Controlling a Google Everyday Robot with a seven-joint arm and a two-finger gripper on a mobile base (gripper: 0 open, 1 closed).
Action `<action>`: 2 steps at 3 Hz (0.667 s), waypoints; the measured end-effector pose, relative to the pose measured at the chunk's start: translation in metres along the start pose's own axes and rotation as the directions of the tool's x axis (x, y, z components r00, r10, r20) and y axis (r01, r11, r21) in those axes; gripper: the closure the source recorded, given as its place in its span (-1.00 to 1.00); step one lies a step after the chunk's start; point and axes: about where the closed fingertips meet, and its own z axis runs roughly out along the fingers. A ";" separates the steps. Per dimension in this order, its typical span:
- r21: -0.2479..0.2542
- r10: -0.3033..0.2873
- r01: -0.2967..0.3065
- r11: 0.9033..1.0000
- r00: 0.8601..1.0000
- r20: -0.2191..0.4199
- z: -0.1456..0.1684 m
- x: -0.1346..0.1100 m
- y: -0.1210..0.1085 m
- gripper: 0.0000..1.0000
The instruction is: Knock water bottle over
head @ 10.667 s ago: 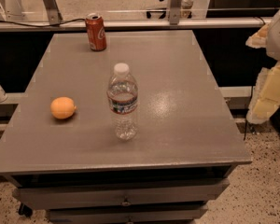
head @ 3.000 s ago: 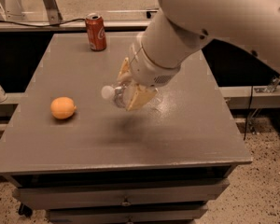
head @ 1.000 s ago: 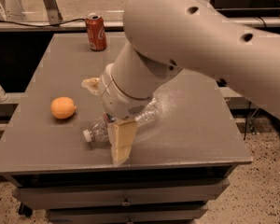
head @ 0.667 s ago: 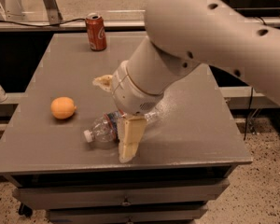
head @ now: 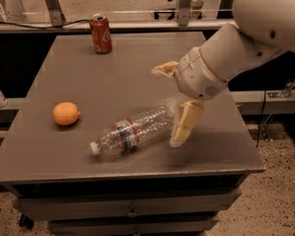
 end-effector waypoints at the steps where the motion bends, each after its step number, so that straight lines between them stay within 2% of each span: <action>1: 0.061 0.060 -0.058 0.996 0.998 -0.025 -0.046 0.043 -0.017 -1.00; 2: 0.135 0.081 -0.074 0.988 0.996 -0.045 -0.094 0.064 -0.032 -1.00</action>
Offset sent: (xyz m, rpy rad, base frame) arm 0.0603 -0.1667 0.0723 -0.0131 -0.0995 -0.2383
